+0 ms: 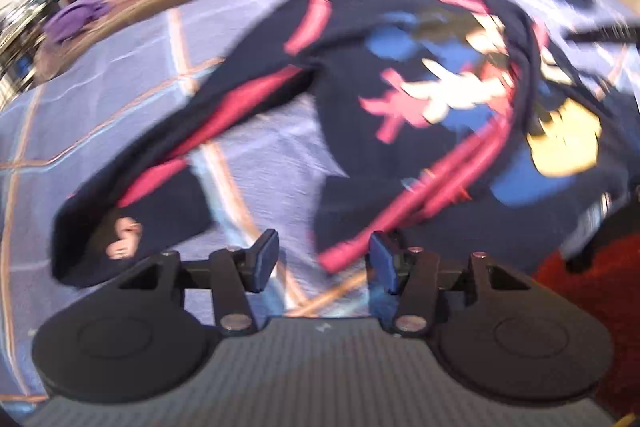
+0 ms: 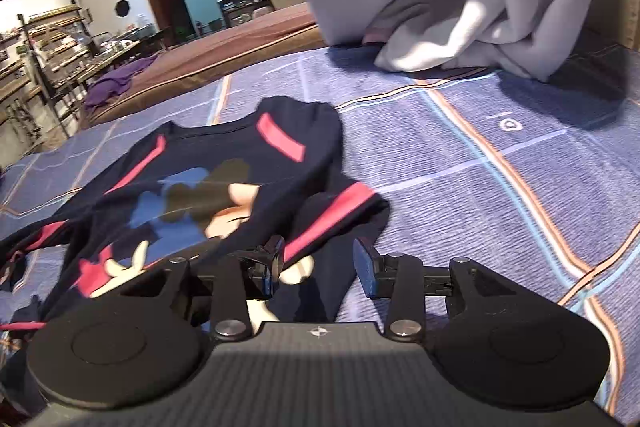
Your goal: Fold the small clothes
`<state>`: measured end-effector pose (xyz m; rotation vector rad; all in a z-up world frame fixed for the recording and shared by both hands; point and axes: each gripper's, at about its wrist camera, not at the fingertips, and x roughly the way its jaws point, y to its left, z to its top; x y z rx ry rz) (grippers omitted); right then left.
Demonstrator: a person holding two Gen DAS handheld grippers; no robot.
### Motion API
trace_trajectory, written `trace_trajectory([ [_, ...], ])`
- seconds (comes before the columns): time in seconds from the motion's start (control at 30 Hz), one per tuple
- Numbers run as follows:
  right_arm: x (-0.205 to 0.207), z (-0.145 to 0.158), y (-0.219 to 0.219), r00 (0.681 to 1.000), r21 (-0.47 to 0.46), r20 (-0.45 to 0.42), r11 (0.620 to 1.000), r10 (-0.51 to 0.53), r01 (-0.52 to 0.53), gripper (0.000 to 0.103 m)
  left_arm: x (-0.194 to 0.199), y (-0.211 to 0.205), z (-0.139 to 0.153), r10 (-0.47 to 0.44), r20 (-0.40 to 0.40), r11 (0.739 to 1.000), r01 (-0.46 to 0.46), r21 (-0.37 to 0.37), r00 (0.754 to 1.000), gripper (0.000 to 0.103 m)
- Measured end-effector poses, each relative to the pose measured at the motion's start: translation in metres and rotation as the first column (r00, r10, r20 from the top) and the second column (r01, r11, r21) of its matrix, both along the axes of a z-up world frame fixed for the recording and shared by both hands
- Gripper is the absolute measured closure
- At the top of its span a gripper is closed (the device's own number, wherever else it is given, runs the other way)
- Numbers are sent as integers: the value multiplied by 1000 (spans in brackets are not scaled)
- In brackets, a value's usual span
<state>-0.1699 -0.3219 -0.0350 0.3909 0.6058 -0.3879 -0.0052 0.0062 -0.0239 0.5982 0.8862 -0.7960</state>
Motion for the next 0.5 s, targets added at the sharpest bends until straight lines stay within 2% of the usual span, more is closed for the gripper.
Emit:
trace_trajectory([
  [0.03, 3, 0, 8, 1000, 8, -5, 1000, 20, -20, 31, -2, -7, -6, -13, -13, 1000, 14, 21, 1000, 56],
  [0.07, 6, -1, 14, 999, 15, -10, 999, 31, -31, 31, -2, -14, -13, -28, -34, 999, 30, 40, 999, 67],
  [0.1, 9, -2, 19, 999, 22, -13, 999, 38, -38, 31, -1, -21, -17, -38, -37, 998, 40, 53, 999, 83],
  [0.13, 11, -3, 23, 999, 30, -14, 999, 44, -44, 31, 3, -26, -18, -30, -22, 998, 31, 53, 999, 91],
  [0.17, 12, -4, 26, 999, 39, -13, 998, 50, -49, 31, 12, -30, -17, 4, -6, 999, -4, 37, 1000, 93],
  [0.23, 14, -3, 32, 999, 47, -5, 998, 52, -52, 31, 41, -33, -10, 104, -29, 994, -105, -31, 994, 93],
  [0.3, 14, 0, 38, 998, 46, 3, 997, 55, -55, 31, 70, -32, -4, 231, -42, 966, -234, -111, 972, 85],
  [0.33, 15, 1, 41, 998, 44, 5, 997, 60, -60, 31, 80, -32, -1, 292, -16, 945, -292, -145, 956, 78],
  [0.37, 15, 2, 44, 998, 42, 6, 997, 60, -60, 31, 88, -32, 0, 347, 19, 929, -340, -148, 938, 57],
  [0.4, 14, 3, 46, 998, 42, 7, 997, 62, -62, 31, 93, -35, 0, 374, 62, 923, -365, -122, 925, 46],
  [0.43, 14, 3, 47, 998, 44, 3, 997, 68, -68, 30, 93, -37, 1, 367, 100, 928, -357, -105, 925, 46],
  [0.5, 14, 3, 50, 998, 41, -6, 997, 67, -67, 30, 83, -37, 3, 315, 131, 947, -303, -103, 940, 45],
])
